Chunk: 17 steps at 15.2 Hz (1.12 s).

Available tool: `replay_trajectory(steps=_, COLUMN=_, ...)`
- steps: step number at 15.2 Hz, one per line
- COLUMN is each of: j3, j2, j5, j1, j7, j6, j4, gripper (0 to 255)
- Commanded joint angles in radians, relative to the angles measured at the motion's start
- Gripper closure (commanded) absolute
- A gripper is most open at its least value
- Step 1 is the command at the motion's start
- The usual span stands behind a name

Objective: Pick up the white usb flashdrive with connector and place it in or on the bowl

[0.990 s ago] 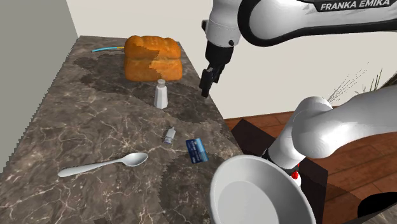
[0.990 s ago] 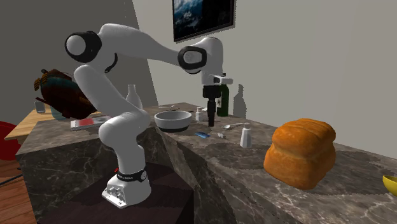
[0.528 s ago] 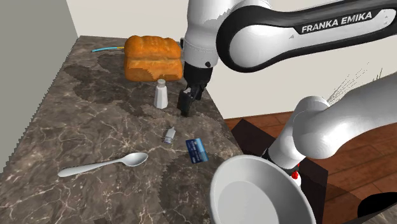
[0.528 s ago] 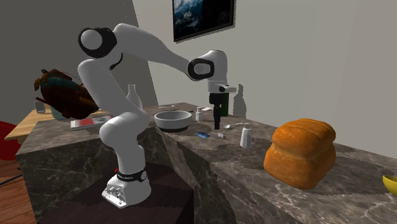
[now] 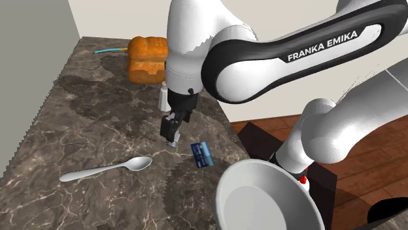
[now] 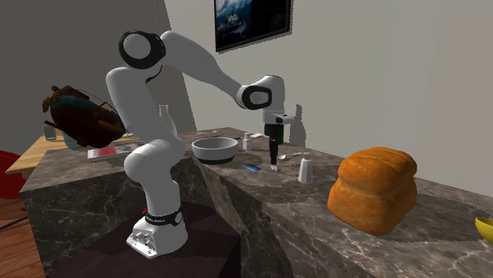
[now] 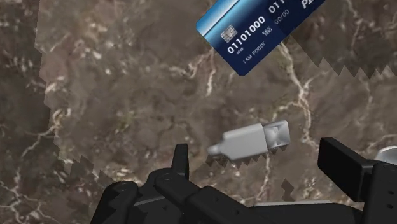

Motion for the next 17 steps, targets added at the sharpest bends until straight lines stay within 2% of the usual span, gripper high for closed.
replay_trajectory(steps=1, j3=0.013, j2=0.029, j5=-0.006, j1=-0.003, j7=0.012, j6=0.032, j4=-0.003, gripper=0)
replay_trajectory(steps=6, j3=0.027, j2=0.066, j5=-0.015, j1=-0.007, j7=0.022, j6=0.102, j4=-0.037, gripper=0)
replay_trajectory(steps=13, j3=0.027, j2=0.066, j5=-0.015, j1=-0.007, j7=0.022, j6=0.102, j4=-0.037, gripper=0)
replay_trajectory(steps=14, j3=0.027, j2=0.066, j5=-0.015, j1=-0.007, j7=0.022, j6=0.102, j4=-0.037, gripper=255)
replay_trajectory(steps=17, j3=0.026, j2=0.066, j5=-0.015, j1=-0.007, j7=0.021, j6=0.101, j4=-0.037, gripper=255)
